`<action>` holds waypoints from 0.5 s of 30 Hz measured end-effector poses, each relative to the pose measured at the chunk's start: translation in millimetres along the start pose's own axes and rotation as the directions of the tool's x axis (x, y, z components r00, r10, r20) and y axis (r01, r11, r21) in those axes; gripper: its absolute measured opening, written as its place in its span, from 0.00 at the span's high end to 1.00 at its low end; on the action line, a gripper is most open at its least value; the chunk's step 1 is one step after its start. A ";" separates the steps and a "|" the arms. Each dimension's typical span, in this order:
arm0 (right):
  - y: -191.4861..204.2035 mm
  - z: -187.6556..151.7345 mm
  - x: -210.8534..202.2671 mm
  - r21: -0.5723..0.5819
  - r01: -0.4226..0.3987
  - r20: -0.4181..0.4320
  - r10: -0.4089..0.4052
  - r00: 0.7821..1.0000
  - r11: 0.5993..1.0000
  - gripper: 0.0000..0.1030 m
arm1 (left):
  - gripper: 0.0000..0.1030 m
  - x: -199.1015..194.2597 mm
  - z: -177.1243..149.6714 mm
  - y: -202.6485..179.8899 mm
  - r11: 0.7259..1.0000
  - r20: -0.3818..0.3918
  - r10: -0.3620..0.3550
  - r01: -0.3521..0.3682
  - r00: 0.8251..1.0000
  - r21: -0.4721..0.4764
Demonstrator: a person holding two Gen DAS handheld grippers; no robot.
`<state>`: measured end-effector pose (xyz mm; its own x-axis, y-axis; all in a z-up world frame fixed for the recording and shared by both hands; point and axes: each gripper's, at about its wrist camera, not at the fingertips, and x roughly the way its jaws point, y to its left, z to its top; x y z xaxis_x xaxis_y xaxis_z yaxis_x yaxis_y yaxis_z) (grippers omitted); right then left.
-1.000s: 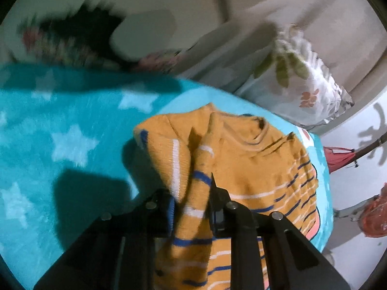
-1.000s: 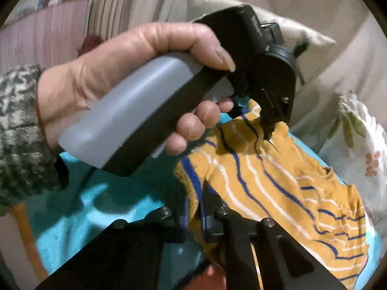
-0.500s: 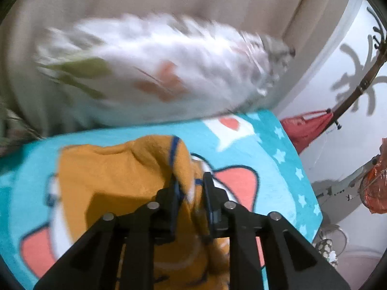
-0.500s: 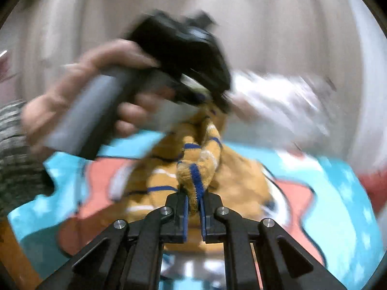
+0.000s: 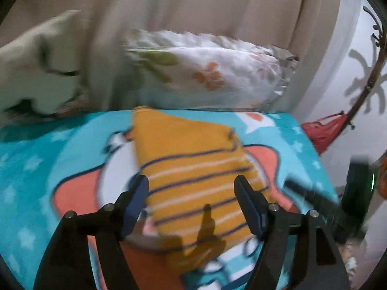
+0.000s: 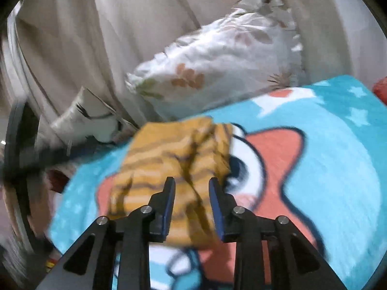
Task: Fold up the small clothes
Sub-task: 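Lift the sweater edge with the left gripper while the right gripper grips it too, folding it in half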
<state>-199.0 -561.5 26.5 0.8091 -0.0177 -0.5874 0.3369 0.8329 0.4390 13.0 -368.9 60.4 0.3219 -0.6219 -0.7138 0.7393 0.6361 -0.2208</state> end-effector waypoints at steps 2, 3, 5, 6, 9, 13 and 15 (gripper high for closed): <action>3.4 15.0 22.5 0.004 0.000 -0.038 0.000 0.999 1.000 0.58 | 0.28 -13.5 -18.0 8.2 0.999 0.024 0.035 -0.034 0.999 -0.023; 1.0 20.5 36.3 0.022 0.009 -0.069 -0.007 0.998 1.000 0.56 | 0.27 -18.8 -25.2 13.5 0.999 0.031 0.042 -0.041 0.999 -0.035; -5.0 25.7 67.1 0.081 -0.010 -0.152 0.023 0.988 0.997 0.54 | 0.27 -25.3 -42.5 22.7 0.996 0.040 0.060 -0.057 0.997 -0.063; -8.9 26.8 79.4 0.114 -0.025 -0.180 0.046 0.983 0.993 0.54 | 0.27 -27.2 -49.8 27.5 0.995 0.038 0.069 -0.066 0.997 -0.071; -16.1 24.1 106.5 0.198 -0.125 -0.247 0.173 0.954 0.972 0.67 | 0.27 -25.3 -67.4 35.5 0.990 0.034 0.107 -0.104 0.994 -0.098; -12.4 38.9 84.1 0.124 -0.117 -0.197 0.140 0.970 0.985 0.87 | 0.27 -18.8 -84.8 44.0 0.980 0.011 0.174 -0.172 0.985 -0.101; -16.9 43.4 68.4 0.086 -0.037 -0.165 0.051 0.985 0.996 0.88 | 0.27 -14.5 -91.5 46.0 0.977 0.003 0.187 -0.185 0.982 -0.109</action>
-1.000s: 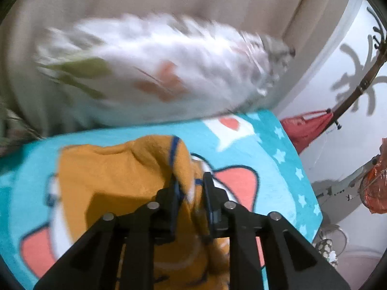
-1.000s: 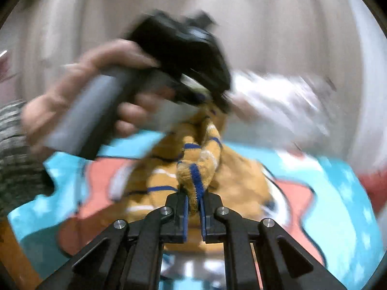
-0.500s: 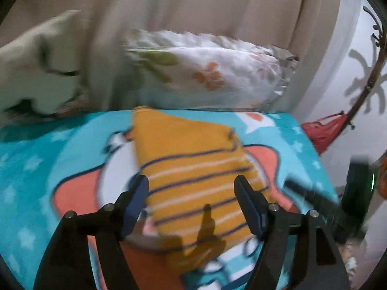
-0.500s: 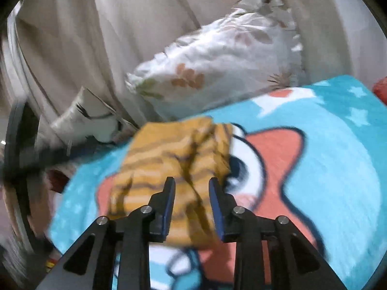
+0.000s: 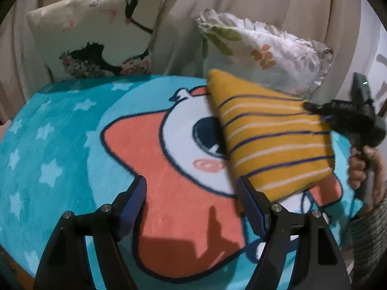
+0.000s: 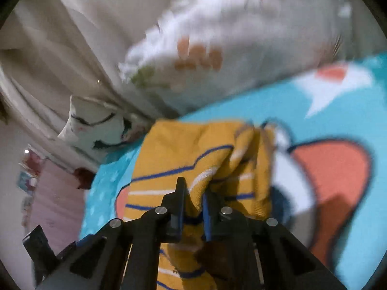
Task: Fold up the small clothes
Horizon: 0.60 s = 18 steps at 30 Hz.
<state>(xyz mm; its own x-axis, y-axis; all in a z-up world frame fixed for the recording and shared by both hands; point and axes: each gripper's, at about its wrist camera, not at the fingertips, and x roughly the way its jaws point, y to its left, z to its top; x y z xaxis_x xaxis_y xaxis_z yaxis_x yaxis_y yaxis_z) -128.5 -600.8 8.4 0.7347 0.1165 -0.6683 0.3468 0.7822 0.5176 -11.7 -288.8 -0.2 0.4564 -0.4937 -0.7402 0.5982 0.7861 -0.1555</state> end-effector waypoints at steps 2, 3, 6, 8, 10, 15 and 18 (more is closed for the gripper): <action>-10.2 -2.0 -1.8 -0.013 0.123 0.004 -0.123 0.992 0.992 0.88 | 0.27 7.2 -7.2 2.0 1.000 -0.018 -0.015 0.015 1.000 -0.017; -15.8 -5.4 2.2 -0.013 0.158 -0.013 -0.158 0.987 0.987 0.88 | 0.27 11.9 -10.9 2.6 0.999 -0.031 -0.023 0.022 0.999 -0.028; -20.9 -21.8 22.2 -0.057 0.216 -0.081 -0.220 0.972 0.975 0.87 | 0.27 19.2 -20.1 0.7 0.999 -0.059 -0.022 0.020 0.998 -0.035; -17.5 -25.1 21.9 -0.082 0.243 -0.073 -0.249 0.966 0.967 0.81 | 0.27 18.4 -23.5 -1.8 1.000 -0.052 0.005 -0.006 0.999 -0.019; -12.5 -22.1 8.1 -0.084 0.245 -0.055 -0.250 0.967 0.966 0.78 | 0.27 14.3 -25.9 -2.7 0.999 -0.040 0.039 -0.039 0.998 -0.001; 40.1 -21.9 -40.8 -0.154 0.229 0.086 -0.218 0.972 0.961 0.77 | 0.27 0.1 -28.2 3.2 0.996 -0.008 0.093 -0.093 0.996 -0.006; 82.5 -34.9 -40.3 -0.240 0.137 0.064 -0.125 0.990 0.961 0.77 | 0.27 -7.2 -31.3 8.7 0.994 0.000 0.103 -0.103 0.995 -0.033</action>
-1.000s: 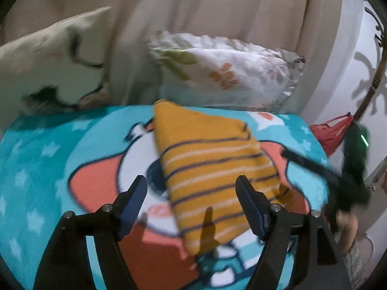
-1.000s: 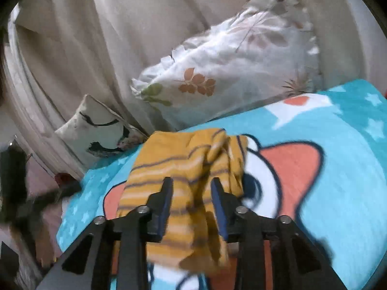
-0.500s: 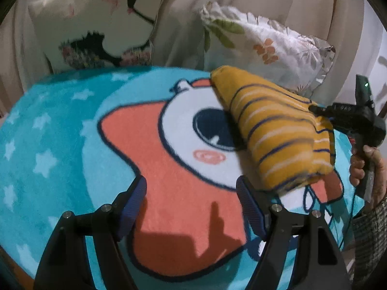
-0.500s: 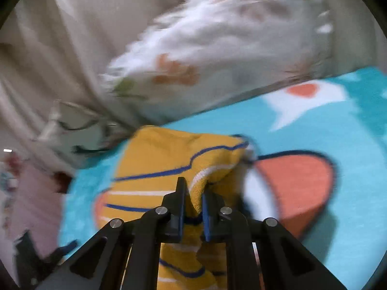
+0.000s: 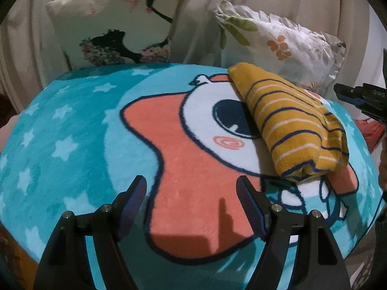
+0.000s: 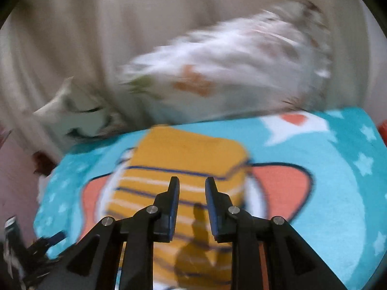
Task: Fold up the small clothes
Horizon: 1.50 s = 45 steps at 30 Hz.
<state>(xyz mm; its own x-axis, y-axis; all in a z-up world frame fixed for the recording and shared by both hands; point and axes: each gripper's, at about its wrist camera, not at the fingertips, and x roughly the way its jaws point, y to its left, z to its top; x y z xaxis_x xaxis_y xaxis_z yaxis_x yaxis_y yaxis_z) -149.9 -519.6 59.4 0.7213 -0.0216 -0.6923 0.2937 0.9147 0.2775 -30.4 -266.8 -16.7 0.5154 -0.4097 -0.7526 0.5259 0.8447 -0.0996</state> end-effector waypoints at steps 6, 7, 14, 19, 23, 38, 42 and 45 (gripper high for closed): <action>78.8 -30.4 50.3 -0.135 -0.207 -0.164 0.184 0.969 0.969 0.81 | 0.27 -12.9 -8.2 8.9 0.999 0.013 0.034 -0.034 0.999 -0.006; 82.0 -37.7 57.3 -0.138 -0.209 -0.188 0.182 0.965 0.968 0.83 | 0.27 -14.6 -9.5 10.7 0.999 0.015 0.040 -0.040 0.999 -0.007; 69.6 -61.8 68.5 -0.068 -0.228 -0.283 0.200 0.938 0.971 0.85 | 0.26 -20.0 -14.2 20.2 0.999 0.029 0.041 -0.040 0.999 -0.014; 59.3 -14.8 52.2 0.036 -0.350 -0.175 0.350 0.920 0.936 0.81 | 0.25 -21.3 -15.5 22.6 0.999 0.048 0.038 -0.038 0.998 -0.015; 49.0 10.2 108.7 0.101 -0.369 -0.300 0.382 0.874 0.924 0.81 | 0.25 -21.4 -15.8 28.6 0.999 0.059 0.040 -0.039 0.997 -0.024; -3.3 87.4 206.2 0.234 -0.071 -0.288 0.139 0.947 0.970 0.78 | 0.22 -14.8 -13.7 32.8 0.999 0.077 0.053 -0.053 0.996 -0.003; -6.3 83.8 163.0 0.239 -0.147 -0.192 0.195 0.962 0.960 0.70 | 0.22 -17.7 -13.0 34.1 0.998 0.093 0.059 -0.058 0.994 -0.006; -5.0 65.1 127.4 0.206 -0.192 -0.168 0.228 0.959 0.959 0.65 | 0.22 -25.4 -13.5 34.5 0.998 0.109 0.056 -0.054 0.992 -0.015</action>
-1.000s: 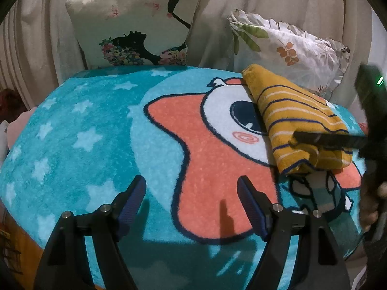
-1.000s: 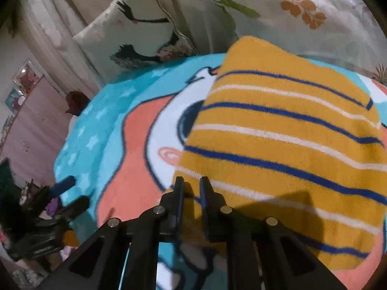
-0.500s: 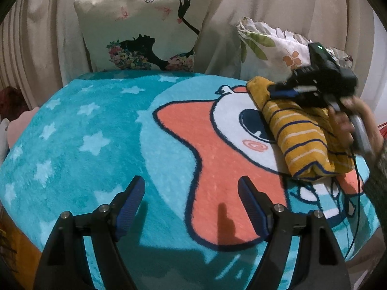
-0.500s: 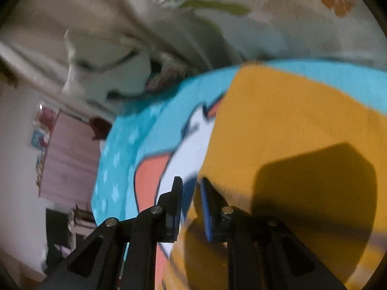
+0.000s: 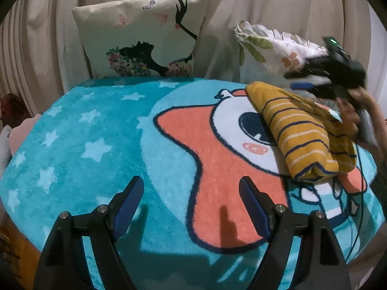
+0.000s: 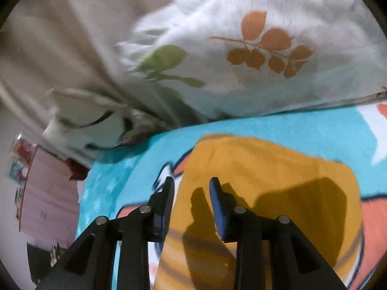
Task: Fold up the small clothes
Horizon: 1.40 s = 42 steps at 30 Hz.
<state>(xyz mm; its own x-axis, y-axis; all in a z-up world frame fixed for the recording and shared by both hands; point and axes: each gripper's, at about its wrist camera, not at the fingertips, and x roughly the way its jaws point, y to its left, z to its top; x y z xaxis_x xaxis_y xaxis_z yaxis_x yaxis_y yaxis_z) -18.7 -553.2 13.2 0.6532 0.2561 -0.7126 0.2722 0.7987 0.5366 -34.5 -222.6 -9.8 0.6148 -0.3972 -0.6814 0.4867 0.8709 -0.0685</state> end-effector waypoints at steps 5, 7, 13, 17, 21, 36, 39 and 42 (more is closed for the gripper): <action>-39.4 -46.7 -45.9 0.040 0.043 0.044 -0.045 0.998 0.998 0.65 | 0.22 -17.5 -0.8 0.8 1.000 0.035 0.016 -0.016 0.999 -0.009; -62.6 -59.0 -60.2 0.087 0.080 0.061 -0.085 0.995 0.993 0.65 | 0.21 -26.1 -1.4 0.9 1.000 0.053 0.024 -0.023 0.998 -0.010; -101.6 -84.9 -115.1 0.144 0.263 0.111 -0.279 0.954 0.954 0.63 | 0.01 -65.8 -2.2 -1.1 0.990 0.214 0.139 -0.133 0.967 -0.042; -84.6 -102.2 -138.0 0.072 0.275 0.147 -0.282 0.948 0.959 0.56 | 0.00 -98.1 -3.1 -7.8 0.967 0.366 0.256 -0.242 0.895 -0.082; -55.9 -118.2 -139.6 -0.027 0.258 0.171 -0.250 0.953 0.966 0.56 | 0.00 -120.1 -2.5 -10.7 0.961 0.428 0.277 -0.252 0.860 -0.114; -50.5 -153.4 -107.0 -0.084 0.389 0.137 -0.376 0.916 0.917 0.52 | 0.00 -118.7 -6.0 -28.3 0.989 0.354 0.143 -0.145 0.924 -0.021; -40.7 -162.5 -121.3 -0.107 0.419 0.188 -0.396 0.899 0.902 0.43 | 0.00 -101.5 -9.8 -38.9 0.992 0.292 0.111 -0.123 0.950 0.020; -30.7 -171.8 -127.6 -0.120 0.429 0.220 -0.397 0.891 0.895 0.40 | 0.00 -87.3 -14.0 -49.9 0.990 0.243 0.104 -0.124 0.964 0.066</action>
<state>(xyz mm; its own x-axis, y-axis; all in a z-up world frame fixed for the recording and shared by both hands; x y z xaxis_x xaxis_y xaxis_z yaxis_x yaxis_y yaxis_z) -231.7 -516.9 10.0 0.6294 -0.2085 -0.7486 0.4388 0.8904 0.1208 -121.1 -227.3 42.8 0.7946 -0.3626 -0.4871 0.4468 0.8923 0.0647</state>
